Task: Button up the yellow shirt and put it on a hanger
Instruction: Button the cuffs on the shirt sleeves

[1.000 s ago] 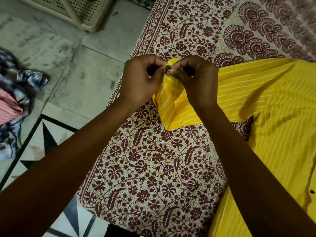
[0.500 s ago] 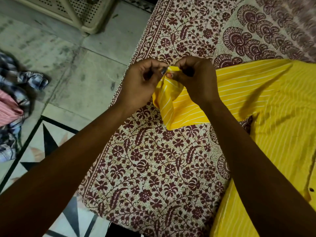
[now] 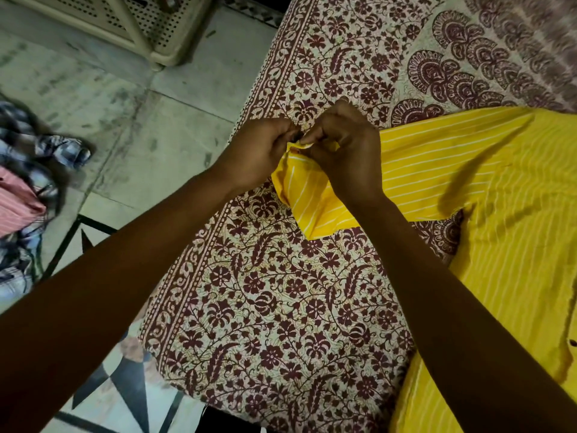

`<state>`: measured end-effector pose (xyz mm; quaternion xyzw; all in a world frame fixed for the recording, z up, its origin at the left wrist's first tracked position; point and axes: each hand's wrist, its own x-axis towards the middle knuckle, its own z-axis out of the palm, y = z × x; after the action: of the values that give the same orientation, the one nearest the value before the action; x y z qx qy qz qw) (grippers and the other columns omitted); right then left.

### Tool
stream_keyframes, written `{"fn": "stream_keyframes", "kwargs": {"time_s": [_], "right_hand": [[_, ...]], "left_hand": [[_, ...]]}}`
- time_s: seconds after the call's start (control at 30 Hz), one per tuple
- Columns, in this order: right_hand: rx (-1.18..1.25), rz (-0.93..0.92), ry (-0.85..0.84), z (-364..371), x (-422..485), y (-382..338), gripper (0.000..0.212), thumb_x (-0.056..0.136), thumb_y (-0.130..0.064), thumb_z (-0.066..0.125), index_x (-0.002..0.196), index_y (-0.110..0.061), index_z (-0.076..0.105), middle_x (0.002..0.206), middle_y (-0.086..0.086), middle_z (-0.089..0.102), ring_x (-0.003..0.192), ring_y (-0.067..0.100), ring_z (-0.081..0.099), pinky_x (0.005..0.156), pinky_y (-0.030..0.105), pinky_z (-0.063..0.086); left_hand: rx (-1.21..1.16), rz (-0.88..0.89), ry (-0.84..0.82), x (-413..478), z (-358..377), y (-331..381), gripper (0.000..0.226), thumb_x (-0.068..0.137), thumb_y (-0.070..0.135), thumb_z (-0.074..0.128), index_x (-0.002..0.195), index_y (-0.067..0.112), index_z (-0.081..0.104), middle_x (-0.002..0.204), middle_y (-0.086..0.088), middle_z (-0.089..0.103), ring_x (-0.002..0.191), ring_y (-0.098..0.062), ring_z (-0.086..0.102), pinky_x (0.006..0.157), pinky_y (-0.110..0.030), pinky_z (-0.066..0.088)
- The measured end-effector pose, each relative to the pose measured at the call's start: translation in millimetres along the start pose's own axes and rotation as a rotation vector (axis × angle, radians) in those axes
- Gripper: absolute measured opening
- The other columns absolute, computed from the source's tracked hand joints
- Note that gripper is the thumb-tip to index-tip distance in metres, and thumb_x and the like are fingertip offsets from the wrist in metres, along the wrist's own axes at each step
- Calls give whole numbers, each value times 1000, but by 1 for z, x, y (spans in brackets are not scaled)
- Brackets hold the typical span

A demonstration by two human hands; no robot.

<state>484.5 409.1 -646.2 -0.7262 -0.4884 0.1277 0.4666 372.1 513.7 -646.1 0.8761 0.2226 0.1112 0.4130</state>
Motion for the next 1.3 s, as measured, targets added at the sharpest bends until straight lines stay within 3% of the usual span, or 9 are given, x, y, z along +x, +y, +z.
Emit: {"fn": "stream_keyframes", "kwargs": {"time_s": [0.17, 0.27, 0.37, 0.5, 0.63, 0.77, 0.97, 1.13, 1.3], "right_hand": [[-35, 43, 20, 7, -20, 3, 33, 69, -21, 77, 99, -15, 66, 99, -9, 52, 98, 21, 55, 80, 31, 45], [69, 482, 265, 15, -44, 7, 67, 66, -33, 82, 122, -15, 48, 114, -7, 48, 109, 18, 51, 88, 32, 47], [237, 898, 77, 29, -62, 10, 72, 68, -27, 82, 127, -8, 45, 99, -5, 54, 87, 8, 57, 73, 21, 48], [80, 573, 95, 56, -78, -5, 24, 75, -8, 73, 97, -6, 63, 82, 6, 65, 64, 5, 53, 58, 25, 37], [-222, 3, -49, 69, -87, -19, 61, 67, 10, 63, 123, -13, 58, 99, 17, 58, 87, 33, 55, 69, 35, 49], [-165, -218, -411, 67, -104, -9, 45, 63, -5, 79, 107, -7, 68, 104, 20, 65, 90, 38, 63, 71, 42, 55], [-459, 46, -71, 28, -108, 19, 46, 75, -32, 70, 117, -14, 62, 109, 11, 63, 102, 21, 50, 82, 32, 43], [-576, 189, -204, 22, -103, 47, 45, 74, -23, 73, 117, -18, 62, 109, 13, 60, 98, 36, 55, 80, 44, 50], [-543, 191, -211, 27, -93, 45, 21, 77, -12, 69, 98, -14, 71, 93, 12, 62, 86, 37, 56, 72, 39, 48]], "left_hand": [[-329, -291, 67, -14, 16, -15, 32, 95, 14, 40, 66, 23, 50, 58, 2, 47, 53, 0, 43, 55, -24, 36], [-524, -556, 132, -22, 15, -20, 35, 100, 24, 34, 74, 21, 56, 63, 1, 61, 58, -11, 58, 65, -31, 51], [-674, -731, 23, -21, 11, -18, 56, 98, 50, 17, 78, 18, 58, 52, 5, 65, 49, -10, 61, 58, -24, 48], [-701, -840, -68, -14, 7, -13, 74, 86, 70, 4, 88, 22, 60, 66, -1, 70, 66, -19, 64, 68, -29, 49], [-855, -890, -344, -16, -18, -20, 70, 67, 80, 36, 96, 21, 61, 99, -9, 70, 78, -19, 65, 69, -35, 56], [-382, -822, -562, -30, -34, -32, 7, 81, 28, 64, 85, 22, 65, 83, -1, 61, 70, -11, 58, 54, -22, 49], [-375, -466, -119, -37, -41, -52, 55, 78, -17, 51, 106, 30, 61, 117, -5, 57, 95, -1, 61, 71, -12, 50], [-106, -793, -238, -33, -35, -66, 90, 51, 60, 79, 126, 24, 46, 116, -4, 57, 102, -22, 56, 81, -33, 47], [-383, -940, 116, -46, -39, -98, 37, 80, 7, 64, 116, 9, 56, 84, -2, 56, 79, -21, 54, 61, -24, 40]]}}
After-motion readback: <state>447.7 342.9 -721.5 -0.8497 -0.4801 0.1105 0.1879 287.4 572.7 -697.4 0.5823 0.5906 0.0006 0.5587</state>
